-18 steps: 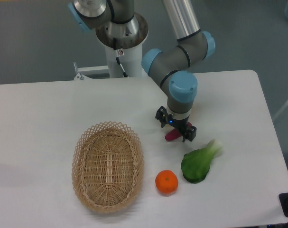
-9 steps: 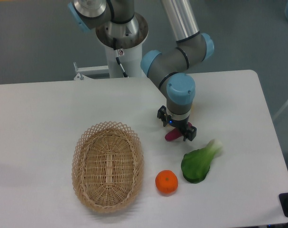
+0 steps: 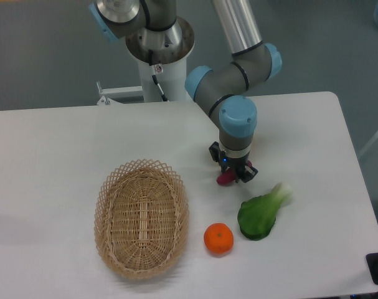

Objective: Pick up the sweet potato from the table
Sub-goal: 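Close the gripper around the purple sweet potato, then lift the held sweet potato up and away from the yellow squash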

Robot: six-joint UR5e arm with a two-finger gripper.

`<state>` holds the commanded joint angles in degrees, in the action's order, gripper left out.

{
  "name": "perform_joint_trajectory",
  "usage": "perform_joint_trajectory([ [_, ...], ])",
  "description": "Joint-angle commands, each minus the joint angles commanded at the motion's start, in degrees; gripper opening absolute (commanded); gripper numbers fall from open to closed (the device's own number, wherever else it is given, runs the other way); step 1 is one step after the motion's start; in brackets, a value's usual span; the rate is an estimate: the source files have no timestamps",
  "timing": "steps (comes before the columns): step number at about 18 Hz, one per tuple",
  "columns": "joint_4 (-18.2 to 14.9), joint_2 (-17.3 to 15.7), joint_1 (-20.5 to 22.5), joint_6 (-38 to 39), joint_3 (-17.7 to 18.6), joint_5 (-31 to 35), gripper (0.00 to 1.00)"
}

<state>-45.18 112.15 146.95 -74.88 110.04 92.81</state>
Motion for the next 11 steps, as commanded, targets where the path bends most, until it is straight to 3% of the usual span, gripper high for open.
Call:
perform_joint_trajectory([
  [7, -0.2, -1.3, 0.3, -0.1, -1.8, -0.2, 0.33],
  [11, -3.1, -4.1, 0.1, 0.0, -5.8, -1.0, 0.33],
])
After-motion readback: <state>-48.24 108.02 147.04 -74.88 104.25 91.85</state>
